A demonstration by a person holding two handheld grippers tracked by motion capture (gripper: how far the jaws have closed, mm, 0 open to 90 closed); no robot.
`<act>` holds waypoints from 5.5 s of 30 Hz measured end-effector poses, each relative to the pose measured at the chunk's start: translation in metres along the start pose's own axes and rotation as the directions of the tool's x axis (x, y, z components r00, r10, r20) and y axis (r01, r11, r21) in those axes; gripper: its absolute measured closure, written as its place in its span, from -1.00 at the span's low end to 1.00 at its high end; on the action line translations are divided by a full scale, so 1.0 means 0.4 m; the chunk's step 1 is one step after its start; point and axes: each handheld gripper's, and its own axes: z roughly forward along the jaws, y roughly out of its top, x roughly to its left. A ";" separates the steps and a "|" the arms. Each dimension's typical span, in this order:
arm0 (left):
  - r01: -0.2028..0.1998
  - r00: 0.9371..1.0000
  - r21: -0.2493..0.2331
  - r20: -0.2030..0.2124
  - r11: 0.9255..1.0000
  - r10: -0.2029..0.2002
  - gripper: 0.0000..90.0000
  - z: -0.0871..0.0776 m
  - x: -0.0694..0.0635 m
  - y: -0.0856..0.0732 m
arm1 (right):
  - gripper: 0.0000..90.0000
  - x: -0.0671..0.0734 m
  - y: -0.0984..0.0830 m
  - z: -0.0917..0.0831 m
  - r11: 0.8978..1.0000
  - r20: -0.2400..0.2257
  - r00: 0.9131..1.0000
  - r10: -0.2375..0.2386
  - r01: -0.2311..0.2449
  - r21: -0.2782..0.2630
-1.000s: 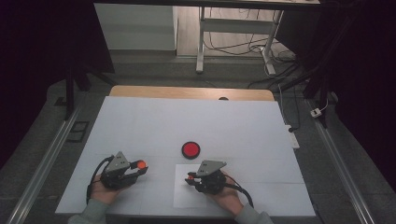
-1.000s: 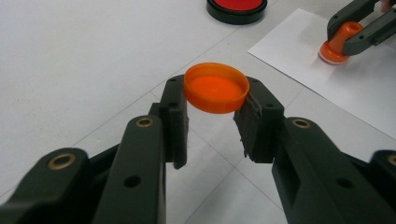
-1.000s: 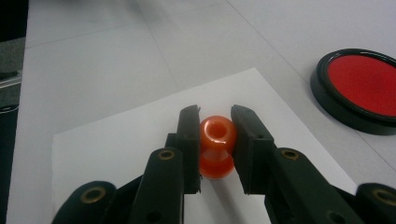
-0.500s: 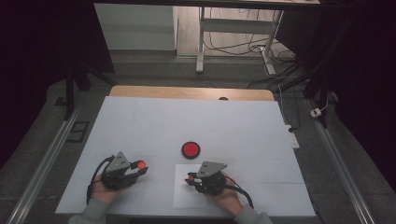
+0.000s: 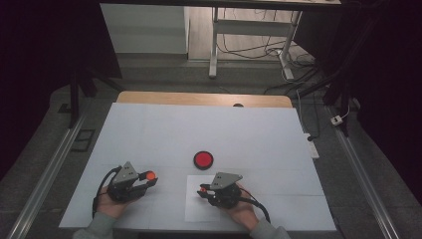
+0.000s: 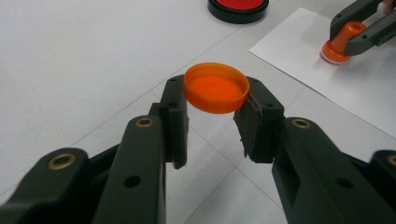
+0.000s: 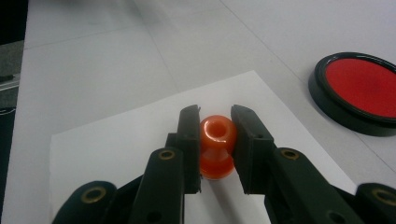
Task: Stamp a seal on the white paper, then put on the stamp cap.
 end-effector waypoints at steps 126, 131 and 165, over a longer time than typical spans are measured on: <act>-0.056 0.996 -0.026 0.072 0.998 0.057 0.44 0.056 -0.055 0.067 | 0.61 -0.086 0.055 -0.168 0.948 0.041 0.984 0.173 -0.155 -0.279; -0.064 0.994 -0.021 0.091 0.998 0.065 0.44 0.074 -0.066 0.079 | 0.61 -0.087 0.054 -0.170 0.947 0.044 0.984 0.173 -0.154 -0.282; -0.178 0.965 0.002 0.195 0.984 0.174 0.44 0.198 -0.179 0.149 | 0.61 -0.086 0.052 -0.167 0.948 0.036 0.985 0.170 -0.154 -0.279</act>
